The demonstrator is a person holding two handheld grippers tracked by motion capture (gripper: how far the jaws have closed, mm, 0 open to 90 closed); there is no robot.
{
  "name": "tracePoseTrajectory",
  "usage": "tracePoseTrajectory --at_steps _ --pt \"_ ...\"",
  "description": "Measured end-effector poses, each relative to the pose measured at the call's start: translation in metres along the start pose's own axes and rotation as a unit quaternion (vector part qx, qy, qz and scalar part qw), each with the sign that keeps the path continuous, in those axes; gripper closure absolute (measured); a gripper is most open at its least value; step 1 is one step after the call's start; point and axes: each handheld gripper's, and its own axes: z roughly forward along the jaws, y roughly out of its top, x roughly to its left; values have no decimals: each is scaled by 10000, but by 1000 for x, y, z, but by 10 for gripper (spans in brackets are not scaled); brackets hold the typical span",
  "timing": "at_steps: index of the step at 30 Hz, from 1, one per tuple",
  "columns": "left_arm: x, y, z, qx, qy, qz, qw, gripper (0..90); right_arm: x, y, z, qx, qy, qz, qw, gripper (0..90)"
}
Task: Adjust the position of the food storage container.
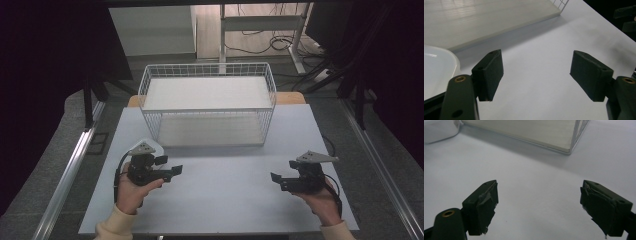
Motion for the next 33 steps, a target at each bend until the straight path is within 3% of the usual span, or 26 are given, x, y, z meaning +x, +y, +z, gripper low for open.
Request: tracePoseTrajectory --at_steps 5,9,19,26,33 --pt "1 0 0 10 -8 -26 10000 262 -2 0 0 22 36 16 10000 155" --pt "-1 2 1 15 -26 80 10000 262 -2 -2 0 98 38 -37 9999 164" --pt "-3 6 1 5 -189 136 9997 264 1 -2 -12 -22 26 10 10000 182" --pt "-4 8 3 47 -184 172 9997 266 -4 -6 -11 28 1 75 10000 185" --pt "-6 10 -4 -35 -158 193 9997 272 0 -2 -10 -19 89 61 9999 188"
